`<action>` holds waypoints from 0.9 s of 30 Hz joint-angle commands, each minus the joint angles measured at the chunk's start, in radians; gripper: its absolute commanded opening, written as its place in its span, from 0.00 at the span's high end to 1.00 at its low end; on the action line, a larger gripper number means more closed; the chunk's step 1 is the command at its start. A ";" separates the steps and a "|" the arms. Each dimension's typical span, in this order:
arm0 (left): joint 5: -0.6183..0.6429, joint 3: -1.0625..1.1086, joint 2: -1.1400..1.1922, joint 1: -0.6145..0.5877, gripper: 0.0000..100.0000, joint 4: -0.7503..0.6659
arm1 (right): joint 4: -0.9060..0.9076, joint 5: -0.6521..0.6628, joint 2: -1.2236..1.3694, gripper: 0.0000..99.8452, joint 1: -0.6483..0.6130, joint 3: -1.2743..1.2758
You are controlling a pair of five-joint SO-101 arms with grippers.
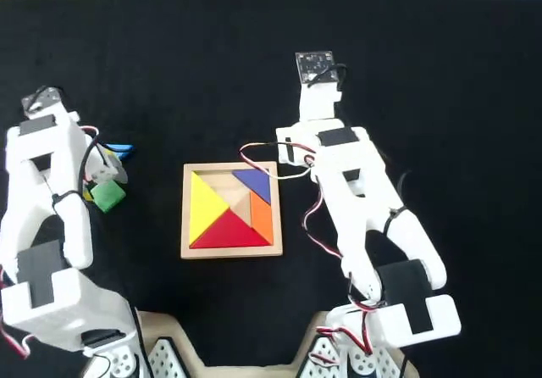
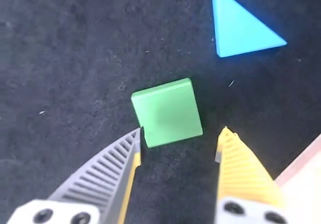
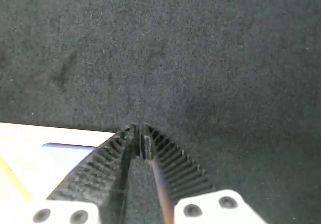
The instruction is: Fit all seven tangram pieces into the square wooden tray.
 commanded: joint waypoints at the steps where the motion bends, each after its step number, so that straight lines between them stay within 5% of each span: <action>1: -0.015 0.015 0.032 0.019 0.75 -0.104 | -0.018 0.012 -0.053 0.99 -0.011 -0.015; 11: 0.110 0.036 -0.038 -0.097 0.75 -0.002 | -0.018 0.012 -0.053 0.99 -0.011 -0.015; 18: 0.180 0.209 -0.167 -0.070 0.75 -0.164 | -0.014 0.034 -0.053 0.99 -0.037 -0.013; 27: 0.186 0.202 -0.034 -0.067 0.75 -0.270 | -0.018 0.048 -0.053 0.99 -0.044 -0.002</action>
